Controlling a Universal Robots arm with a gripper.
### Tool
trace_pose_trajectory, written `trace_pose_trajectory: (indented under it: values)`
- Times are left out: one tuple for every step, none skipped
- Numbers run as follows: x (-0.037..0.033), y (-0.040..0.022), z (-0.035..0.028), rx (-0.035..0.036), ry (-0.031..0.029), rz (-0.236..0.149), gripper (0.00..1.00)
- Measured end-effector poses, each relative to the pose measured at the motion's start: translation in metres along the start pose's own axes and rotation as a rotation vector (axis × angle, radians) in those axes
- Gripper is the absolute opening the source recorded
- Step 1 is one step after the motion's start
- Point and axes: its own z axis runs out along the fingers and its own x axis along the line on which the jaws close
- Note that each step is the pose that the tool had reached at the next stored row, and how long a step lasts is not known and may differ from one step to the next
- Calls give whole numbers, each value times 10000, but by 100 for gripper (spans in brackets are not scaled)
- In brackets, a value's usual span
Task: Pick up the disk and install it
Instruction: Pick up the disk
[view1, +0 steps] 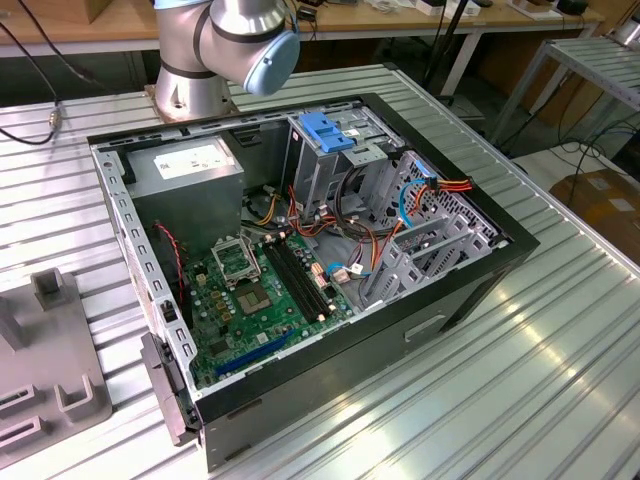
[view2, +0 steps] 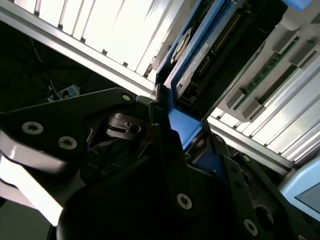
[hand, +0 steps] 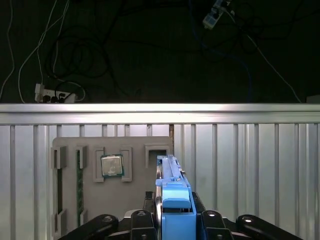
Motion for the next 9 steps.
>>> trace_pose_trajectory:
  values:
    - [-1,0,-19,-3,-17,0,37]
    - [-2,1,-35,-4,-34,0,37]
    - [-2,1,-51,-7,-51,0,37]
    - [-3,1,-65,-8,-75,-1,37]
    - [-3,1,-79,-10,-98,-1,37]
    - [-4,1,-92,-12,-118,-1,37]
    - [-5,2,-109,-15,-136,-1,37]
    - [-6,2,-130,-18,-158,-1,37]
    - [-6,2,-145,-19,-180,-2,37]
